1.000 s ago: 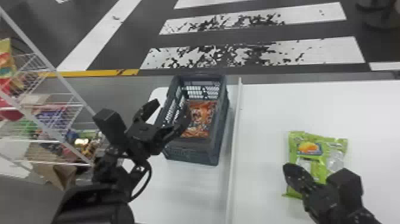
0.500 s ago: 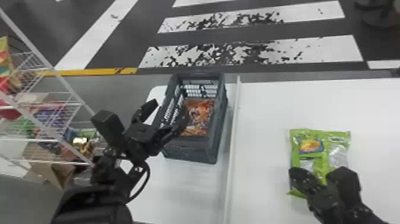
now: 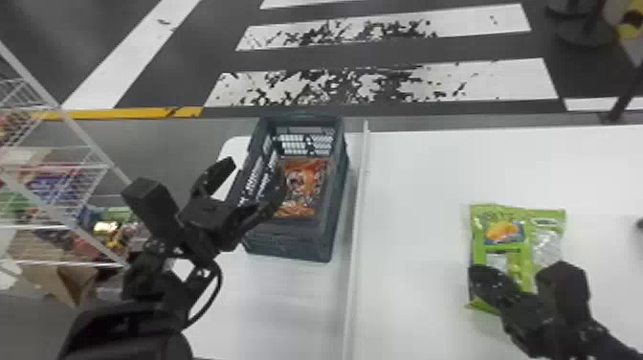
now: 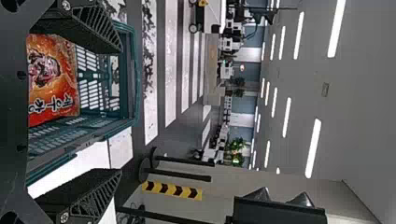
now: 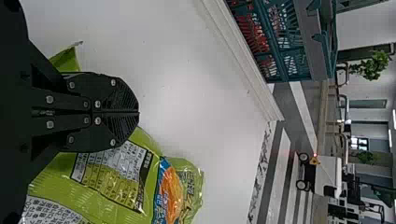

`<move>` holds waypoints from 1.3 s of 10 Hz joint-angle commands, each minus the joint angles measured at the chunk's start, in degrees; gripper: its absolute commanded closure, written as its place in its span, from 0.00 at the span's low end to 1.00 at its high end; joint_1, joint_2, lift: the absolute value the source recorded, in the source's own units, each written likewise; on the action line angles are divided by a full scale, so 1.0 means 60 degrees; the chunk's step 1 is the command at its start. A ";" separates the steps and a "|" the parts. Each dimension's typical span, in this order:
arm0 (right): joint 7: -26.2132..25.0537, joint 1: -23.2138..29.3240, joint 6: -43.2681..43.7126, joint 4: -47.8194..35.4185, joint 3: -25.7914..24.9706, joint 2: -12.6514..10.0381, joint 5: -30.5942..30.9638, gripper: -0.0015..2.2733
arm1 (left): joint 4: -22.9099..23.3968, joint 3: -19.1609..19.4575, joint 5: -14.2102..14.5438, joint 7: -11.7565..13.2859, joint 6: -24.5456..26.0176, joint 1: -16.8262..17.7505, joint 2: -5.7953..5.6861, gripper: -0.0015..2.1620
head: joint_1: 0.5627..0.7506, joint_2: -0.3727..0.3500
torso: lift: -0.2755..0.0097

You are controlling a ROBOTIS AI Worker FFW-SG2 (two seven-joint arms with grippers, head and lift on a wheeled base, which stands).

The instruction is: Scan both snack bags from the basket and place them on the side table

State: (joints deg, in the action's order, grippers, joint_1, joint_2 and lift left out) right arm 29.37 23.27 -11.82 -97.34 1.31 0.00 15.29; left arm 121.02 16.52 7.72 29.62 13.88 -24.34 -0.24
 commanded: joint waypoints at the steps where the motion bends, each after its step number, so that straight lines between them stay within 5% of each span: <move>1: 0.0378 -0.0041 0.0072 -0.0124 -0.0511 -0.0009 0.0000 0.99 | -0.0028 0.0000 0.0003 0.0000 -0.0006 0.0000 -0.0004 0.04 | 0.70 0.78 | 0.70; 8: 0.1140 -0.0012 0.0013 -0.0710 -0.1316 -0.0009 0.0337 0.99 | -0.0175 0.0059 0.0062 0.0014 -0.0270 -0.0030 0.0039 0.04 | 0.70 0.68 | 0.70; 11: 0.1038 0.0501 0.0042 -0.2014 -0.1463 -0.0009 -0.0981 0.98 | -0.0219 0.0059 0.0062 0.0029 -0.0357 -0.0015 0.0054 0.04 | 0.70 0.69 | 0.70; 12: 0.0042 0.0545 0.0042 -0.2248 -0.1770 -0.0009 -0.1392 0.82 | -0.0190 0.0118 0.0076 0.0029 -0.0416 -0.0059 0.0054 0.04 | 0.70 0.69 | 0.70; 13: -0.0823 0.0530 -0.0046 -0.2292 -0.2166 -0.0009 -0.1421 0.47 | -0.0190 0.0191 0.0149 0.0044 -0.0504 -0.0103 0.0054 0.04 | 0.70 0.64 | 0.70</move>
State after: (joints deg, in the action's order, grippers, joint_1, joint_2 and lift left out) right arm 24.76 26.46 -11.97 -110.82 -10.42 0.00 7.13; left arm 119.86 17.44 8.41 29.90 11.17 -24.80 0.00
